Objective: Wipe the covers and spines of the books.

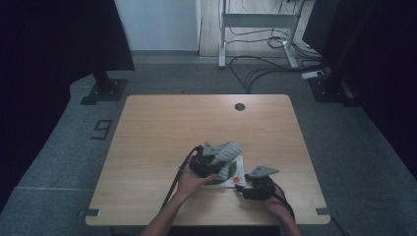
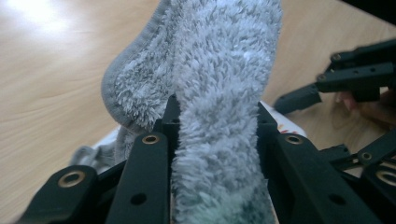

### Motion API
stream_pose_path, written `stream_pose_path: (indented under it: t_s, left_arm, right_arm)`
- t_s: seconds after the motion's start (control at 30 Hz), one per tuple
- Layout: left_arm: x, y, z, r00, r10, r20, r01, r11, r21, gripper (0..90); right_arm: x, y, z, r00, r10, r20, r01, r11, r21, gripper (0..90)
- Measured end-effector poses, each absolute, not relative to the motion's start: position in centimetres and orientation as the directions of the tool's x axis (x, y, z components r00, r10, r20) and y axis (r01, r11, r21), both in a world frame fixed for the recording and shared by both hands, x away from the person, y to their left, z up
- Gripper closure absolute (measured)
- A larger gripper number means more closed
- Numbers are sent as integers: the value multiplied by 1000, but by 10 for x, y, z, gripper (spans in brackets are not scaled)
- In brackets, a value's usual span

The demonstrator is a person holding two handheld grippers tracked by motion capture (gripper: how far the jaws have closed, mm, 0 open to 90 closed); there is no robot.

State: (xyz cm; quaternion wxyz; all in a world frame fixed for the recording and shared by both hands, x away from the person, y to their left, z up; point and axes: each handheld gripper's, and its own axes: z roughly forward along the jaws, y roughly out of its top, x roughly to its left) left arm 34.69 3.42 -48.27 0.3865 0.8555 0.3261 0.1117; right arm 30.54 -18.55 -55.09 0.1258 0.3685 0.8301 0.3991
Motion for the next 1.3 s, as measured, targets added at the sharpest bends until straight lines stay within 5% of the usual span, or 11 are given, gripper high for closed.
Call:
stream_pose_path:
  t_s: [0.37,1.03,1.3]
  left_arm:
    - [351,1,-518,785,616,-69,499,-562,660,680]
    - [373,84,-511,663,740,-110,604,-442,663,675]
    - [368,69,-504,682,726,-88,570,-452,686,675]
  right_arm:
    - [305,-185,-551,-699,710,84,510,414,754,382]
    - [306,-186,-551,-694,714,93,518,406,753,385]
    - [305,-185,-551,-693,715,89,517,407,753,380]
